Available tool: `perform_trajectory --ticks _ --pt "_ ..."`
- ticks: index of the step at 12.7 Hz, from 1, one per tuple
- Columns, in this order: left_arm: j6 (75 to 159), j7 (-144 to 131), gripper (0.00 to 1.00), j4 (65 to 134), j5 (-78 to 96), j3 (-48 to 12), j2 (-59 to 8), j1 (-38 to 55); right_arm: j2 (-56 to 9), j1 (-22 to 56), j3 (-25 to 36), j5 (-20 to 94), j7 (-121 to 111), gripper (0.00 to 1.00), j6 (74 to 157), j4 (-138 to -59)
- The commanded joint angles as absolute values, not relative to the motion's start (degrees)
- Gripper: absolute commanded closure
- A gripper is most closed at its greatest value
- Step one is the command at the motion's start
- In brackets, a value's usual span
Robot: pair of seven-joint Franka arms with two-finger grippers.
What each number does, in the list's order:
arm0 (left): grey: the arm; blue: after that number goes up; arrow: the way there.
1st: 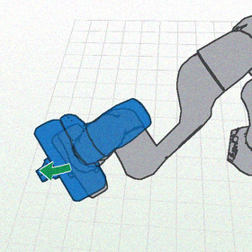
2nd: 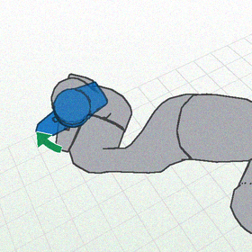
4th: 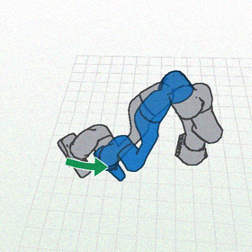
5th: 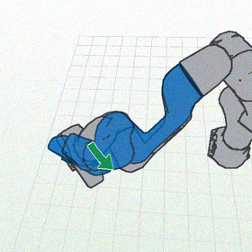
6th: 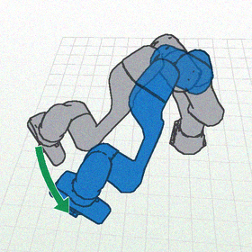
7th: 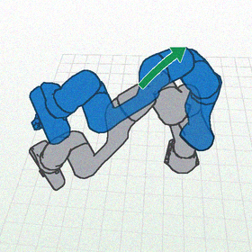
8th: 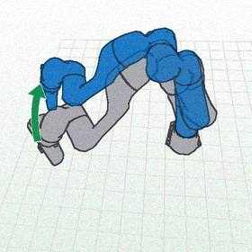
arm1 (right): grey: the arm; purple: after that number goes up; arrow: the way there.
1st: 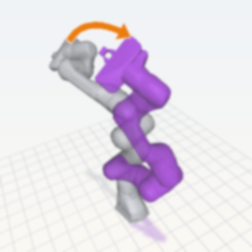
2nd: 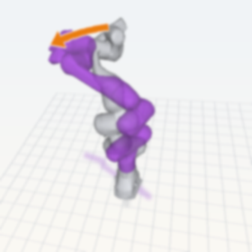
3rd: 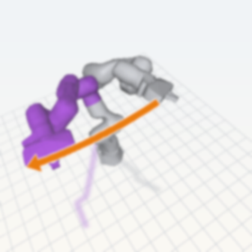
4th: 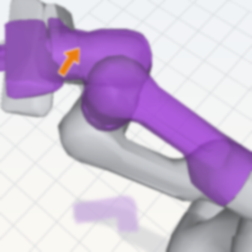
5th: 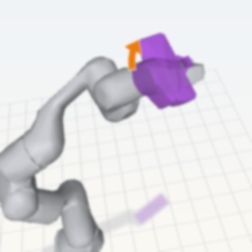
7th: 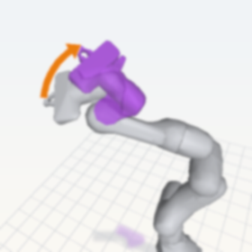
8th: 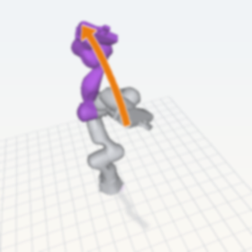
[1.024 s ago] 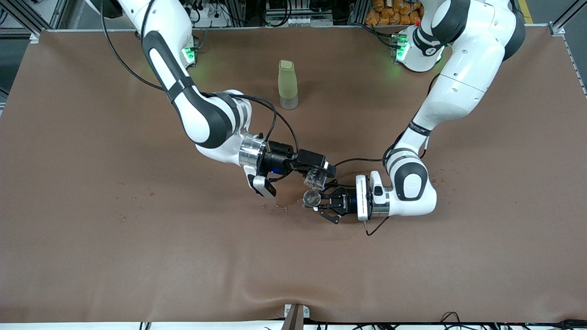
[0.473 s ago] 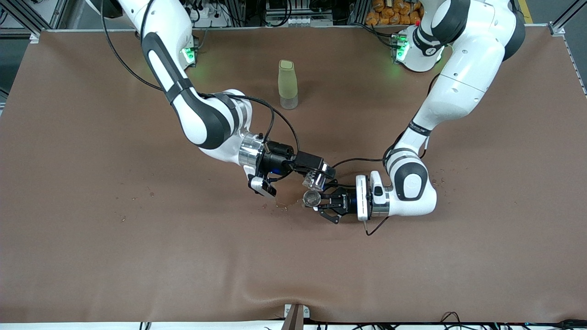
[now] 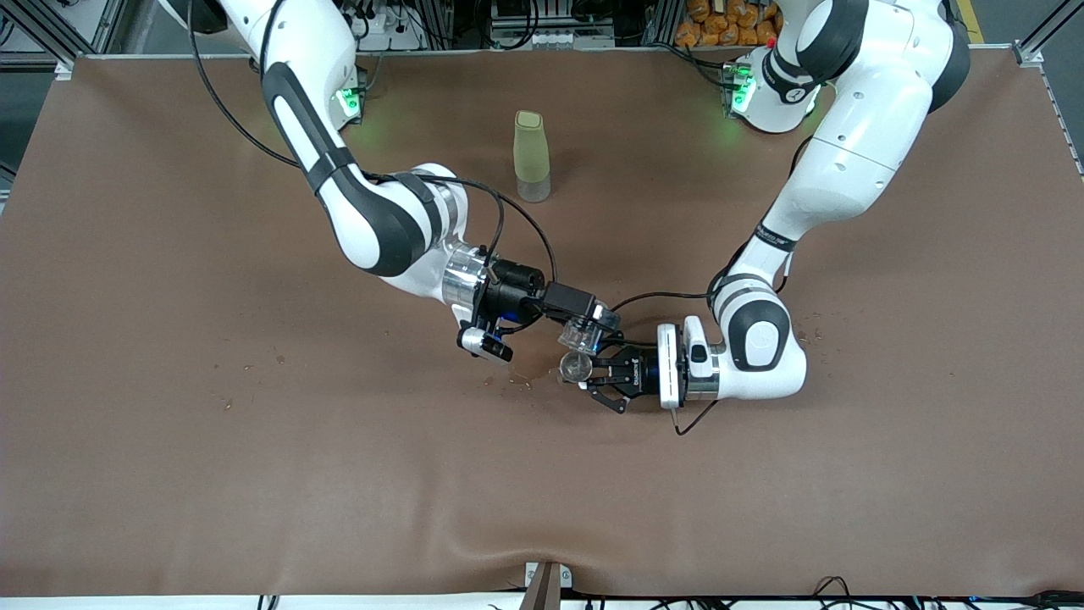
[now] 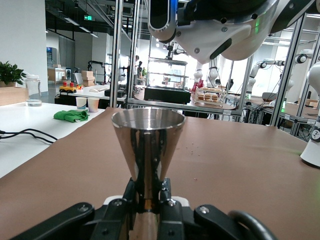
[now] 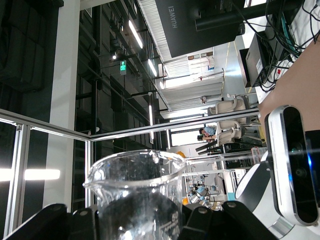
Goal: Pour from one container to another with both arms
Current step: 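Rotate the beaker upright with the right gripper away from the jigger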
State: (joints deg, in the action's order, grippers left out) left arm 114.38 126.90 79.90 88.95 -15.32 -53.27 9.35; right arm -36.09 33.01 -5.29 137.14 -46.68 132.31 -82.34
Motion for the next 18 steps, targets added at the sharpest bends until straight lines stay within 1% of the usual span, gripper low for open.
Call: perform_trajectory --ticks 1,4,9,14,18 --pt "113.5 125.4 1.00 81.5 87.6 -15.3 -51.2 8.8 -35.9 33.0 -5.1 139.2 -46.6 1.00 132.4 -82.8" --pt "113.4 125.1 1.00 81.5 85.7 -15.4 -51.2 7.7 -35.8 33.3 -5.1 143.3 -46.6 1.00 132.5 -83.0" --pt "113.0 125.0 1.00 81.2 85.5 -15.4 -51.2 7.6 -35.8 33.5 -5.1 143.4 -46.6 1.00 132.4 -83.0" --pt "113.0 125.1 1.00 81.1 85.5 -15.4 -51.2 7.5 -35.8 33.6 -5.0 142.8 -46.9 1.00 132.0 -83.0" --pt "112.9 125.2 1.00 81.2 85.3 -15.4 -51.2 6.4 -36.3 33.6 -4.8 139.4 -54.8 1.00 132.1 -83.0"
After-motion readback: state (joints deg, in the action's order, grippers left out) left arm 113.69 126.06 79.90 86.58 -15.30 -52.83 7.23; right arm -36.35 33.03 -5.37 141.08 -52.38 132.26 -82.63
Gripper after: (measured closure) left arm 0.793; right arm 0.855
